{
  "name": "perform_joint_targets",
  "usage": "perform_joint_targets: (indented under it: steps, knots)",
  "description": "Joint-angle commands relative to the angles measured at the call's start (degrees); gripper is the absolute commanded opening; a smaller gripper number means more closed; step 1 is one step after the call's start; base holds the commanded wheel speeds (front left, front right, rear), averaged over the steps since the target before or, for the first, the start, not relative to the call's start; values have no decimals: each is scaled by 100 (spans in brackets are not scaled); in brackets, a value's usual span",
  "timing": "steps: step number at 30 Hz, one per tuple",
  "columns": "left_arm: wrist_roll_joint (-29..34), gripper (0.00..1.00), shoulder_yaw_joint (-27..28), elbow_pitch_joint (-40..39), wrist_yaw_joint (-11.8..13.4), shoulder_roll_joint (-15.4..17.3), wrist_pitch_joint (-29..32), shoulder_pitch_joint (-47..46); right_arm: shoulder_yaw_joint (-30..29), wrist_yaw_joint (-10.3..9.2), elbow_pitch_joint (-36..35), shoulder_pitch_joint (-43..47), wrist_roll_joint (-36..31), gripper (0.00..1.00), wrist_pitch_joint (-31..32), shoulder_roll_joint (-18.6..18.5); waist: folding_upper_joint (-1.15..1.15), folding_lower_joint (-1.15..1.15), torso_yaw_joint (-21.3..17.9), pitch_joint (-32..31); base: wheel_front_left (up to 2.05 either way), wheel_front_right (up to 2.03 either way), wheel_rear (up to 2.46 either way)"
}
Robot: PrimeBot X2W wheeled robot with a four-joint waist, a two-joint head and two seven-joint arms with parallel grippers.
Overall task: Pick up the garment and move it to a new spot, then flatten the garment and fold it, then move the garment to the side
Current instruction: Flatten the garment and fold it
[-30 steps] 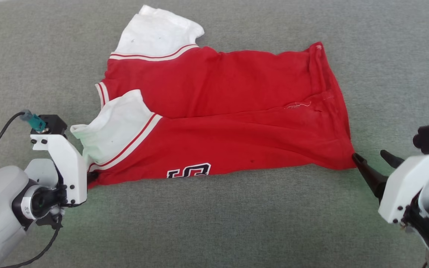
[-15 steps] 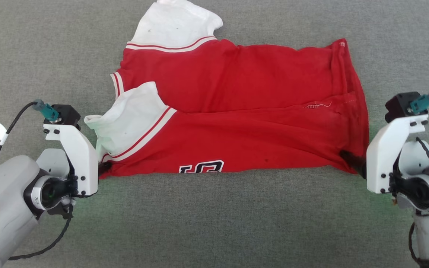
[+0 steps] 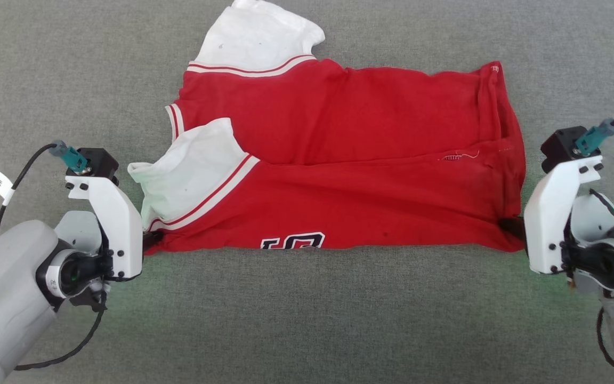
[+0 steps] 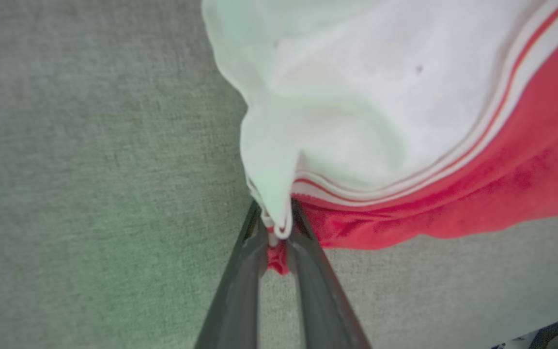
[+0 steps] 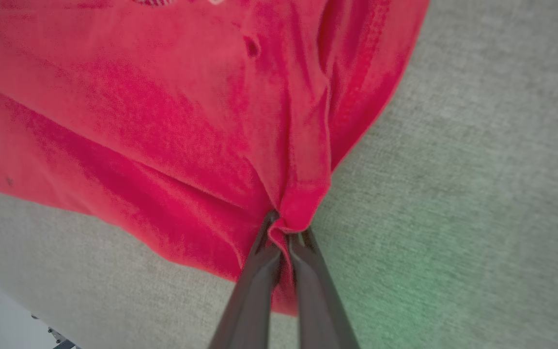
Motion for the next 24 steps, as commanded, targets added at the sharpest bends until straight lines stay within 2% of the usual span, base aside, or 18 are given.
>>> perform_joint_targets:
  steps: [1,7,12,19,22,24]
  knots:
    - [-35,0,-34,-62,20,-104,17,98,26,0,-51,176,111,0,81,-95,0,0,-15,-38,0,0,0]
    - [-110,0,62,-674,291,436,206,128,-224,-1,-672,390,390,0,282,-385,0,0,-27,-172,0,0,0]
    - [-135,0,73,-1376,609,856,318,260,-445,-1,-1157,673,516,0,507,-416,0,0,-18,-239,0,0,0]
    - [-298,0,54,-2705,1386,1501,424,710,-947,-1,-1908,1365,543,0,1018,-295,0,0,-1,-253,0,0,0]
    - [-339,0,10,-3019,1565,1588,370,905,-1125,-1,-2078,1683,474,0,1105,-134,0,0,6,-232,0,0,0]
    - [-315,0,-56,-3070,1594,1569,329,1026,-1167,-1,-2098,1881,417,0,1071,-27,0,0,2,-218,0,0,0]
